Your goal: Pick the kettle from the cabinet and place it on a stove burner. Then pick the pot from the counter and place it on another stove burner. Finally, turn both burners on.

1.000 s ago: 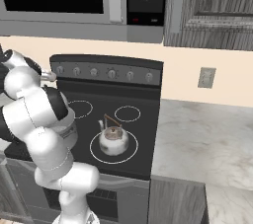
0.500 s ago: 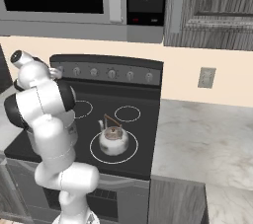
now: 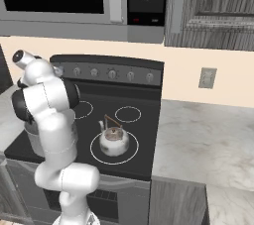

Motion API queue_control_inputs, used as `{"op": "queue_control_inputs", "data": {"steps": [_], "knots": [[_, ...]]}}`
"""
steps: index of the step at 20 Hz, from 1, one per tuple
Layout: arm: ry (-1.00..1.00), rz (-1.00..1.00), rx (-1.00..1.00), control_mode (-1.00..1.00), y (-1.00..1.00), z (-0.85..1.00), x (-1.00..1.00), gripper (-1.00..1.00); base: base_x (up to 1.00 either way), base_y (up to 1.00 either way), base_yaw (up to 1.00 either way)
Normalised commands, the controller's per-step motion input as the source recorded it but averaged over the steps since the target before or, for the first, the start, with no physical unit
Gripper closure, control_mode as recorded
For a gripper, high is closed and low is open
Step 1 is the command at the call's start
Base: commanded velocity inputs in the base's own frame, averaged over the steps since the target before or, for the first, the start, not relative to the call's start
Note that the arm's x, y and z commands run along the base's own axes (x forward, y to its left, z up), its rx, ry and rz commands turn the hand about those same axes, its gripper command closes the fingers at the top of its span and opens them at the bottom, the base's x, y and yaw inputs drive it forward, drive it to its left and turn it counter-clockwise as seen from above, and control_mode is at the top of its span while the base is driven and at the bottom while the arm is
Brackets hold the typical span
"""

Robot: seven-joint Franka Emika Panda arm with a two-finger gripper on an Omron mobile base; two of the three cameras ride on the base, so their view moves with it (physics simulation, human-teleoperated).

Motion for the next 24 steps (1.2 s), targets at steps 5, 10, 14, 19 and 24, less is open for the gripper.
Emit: {"op": "queue_control_inputs", "data": {"steps": [5, 10, 14, 19, 24], "knots": [[-0.01, 0.00, 0.00, -1.00, 0.10, 0.00, 0.25, -1.00, 0.00, 0.00, 0.00], [-0.01, 0.00, 0.00, -1.00, 0.11, 0.00, 0.27, -1.00, 0.00, 0.00, 0.00], [-0.02, 0.00, -0.01, -1.00, 0.05, 0.00, 0.27, -1.00, 0.00, 0.00, 0.00], [0.00, 0.00, 0.00, -1.00, 0.03, 0.00, 0.31, -1.00, 0.00, 0.00, 0.00], [0.00, 0.00, -0.01, -1.00, 0.05, -0.01, 0.30, -1.00, 0.00, 0.00, 0.00]]}}
